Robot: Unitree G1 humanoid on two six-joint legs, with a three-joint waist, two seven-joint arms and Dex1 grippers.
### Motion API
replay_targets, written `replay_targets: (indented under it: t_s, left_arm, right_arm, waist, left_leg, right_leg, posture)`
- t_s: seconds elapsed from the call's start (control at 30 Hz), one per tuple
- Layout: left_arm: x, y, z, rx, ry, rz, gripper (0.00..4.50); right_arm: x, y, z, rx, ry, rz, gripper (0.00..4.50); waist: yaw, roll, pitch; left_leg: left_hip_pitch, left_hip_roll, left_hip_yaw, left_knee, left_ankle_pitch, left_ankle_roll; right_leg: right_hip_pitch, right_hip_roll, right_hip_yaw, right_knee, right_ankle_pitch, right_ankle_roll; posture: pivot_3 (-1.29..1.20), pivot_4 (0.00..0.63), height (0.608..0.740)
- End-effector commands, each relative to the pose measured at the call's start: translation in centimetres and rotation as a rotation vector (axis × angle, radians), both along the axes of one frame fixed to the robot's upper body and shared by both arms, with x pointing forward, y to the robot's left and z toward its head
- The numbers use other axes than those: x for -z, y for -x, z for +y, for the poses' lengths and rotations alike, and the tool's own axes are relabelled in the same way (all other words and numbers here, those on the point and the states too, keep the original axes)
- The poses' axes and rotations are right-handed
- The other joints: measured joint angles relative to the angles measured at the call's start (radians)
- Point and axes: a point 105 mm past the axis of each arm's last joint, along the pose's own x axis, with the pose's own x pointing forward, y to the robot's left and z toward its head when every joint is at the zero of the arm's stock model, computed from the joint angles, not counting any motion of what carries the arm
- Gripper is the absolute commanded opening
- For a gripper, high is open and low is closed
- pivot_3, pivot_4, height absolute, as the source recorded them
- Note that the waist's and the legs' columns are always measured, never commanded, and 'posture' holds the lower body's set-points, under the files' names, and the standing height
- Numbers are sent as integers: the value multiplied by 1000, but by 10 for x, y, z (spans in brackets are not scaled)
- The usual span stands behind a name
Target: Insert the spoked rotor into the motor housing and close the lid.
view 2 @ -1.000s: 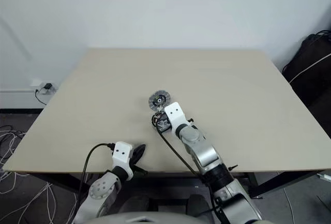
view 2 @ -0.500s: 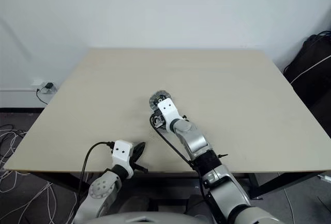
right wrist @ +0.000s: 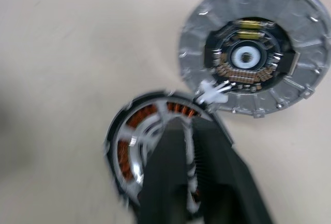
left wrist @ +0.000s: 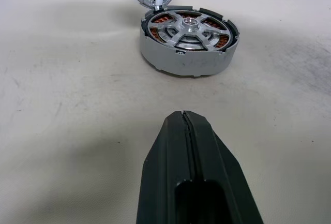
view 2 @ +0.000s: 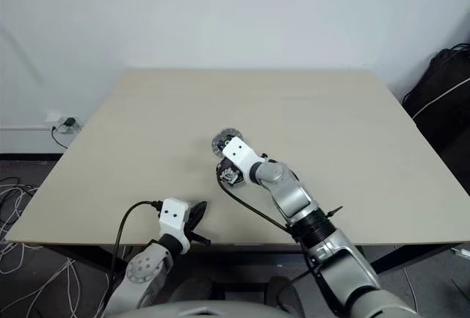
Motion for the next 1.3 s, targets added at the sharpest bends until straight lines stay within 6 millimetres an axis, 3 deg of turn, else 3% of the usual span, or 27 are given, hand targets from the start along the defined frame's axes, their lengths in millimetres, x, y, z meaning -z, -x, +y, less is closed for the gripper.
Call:
replay_targets:
  t_s: [0.03,0.07,0.4,0.87,1.0,1.1,1.2,1.3]
  left_arm:
    - [-12,-6,-3,1,8,-64,0]
    - [-13,-8,-2,-3,2,-74,0]
    - [-11,-12,-1,8,-15,-130,0]
    - [-9,-10,-3,17,-20,-187,0]
    - [-8,-11,-5,14,-12,-188,0]
    - [-8,-12,-6,12,-10,-188,0]
    - [-7,-13,-6,7,-5,-185,0]
    - [-7,-13,-6,1,-1,-181,0]
  right_arm:
    - [-17,8,6,-179,109,-56,1624]
    - [-17,11,5,-221,140,-53,1916]
    - [-9,12,4,-376,289,-12,1916]
    - [13,-6,-5,-362,399,53,1916]
    - [19,-2,-8,-385,423,93,1916]
    - [22,-3,-10,-390,451,99,1348]
    - [21,-3,-10,-393,450,97,349]
    - [20,-5,-10,-388,451,88,104]
  waist:
    - [2,0,0]
    - [3,0,0]
    - [11,-1,0]
    - [15,-1,0]
    - [15,0,0]
    - [15,0,-1]
    - [13,-1,-2]
    - [14,-1,-2]
  left_leg:
    - [0,0,0,0,0,0]
    - [0,0,0,1,0,0]
    - [0,0,0,2,0,0]
    - [0,0,0,2,0,0]
    - [0,0,0,2,0,0]
    - [0,0,-1,2,0,0]
    - [0,0,-1,2,0,0]
    - [0,0,-1,2,0,0]
  right_leg:
    - [0,0,0,0,0,0]
    - [0,0,0,0,0,0]
    - [1,5,0,0,0,0]
    - [0,-1,0,1,0,0]
    - [0,-1,0,1,0,0]
    - [0,-2,0,1,0,0]
    - [0,-1,0,2,0,0]
    - [0,-1,-1,2,1,0]
  posture:
    - [0,0,740]
    - [0,0,740]
    - [0,0,740]
    - [0,0,740]
    - [0,0,740]
    - [0,0,740]
    - [0,0,740]
    - [0,0,740]
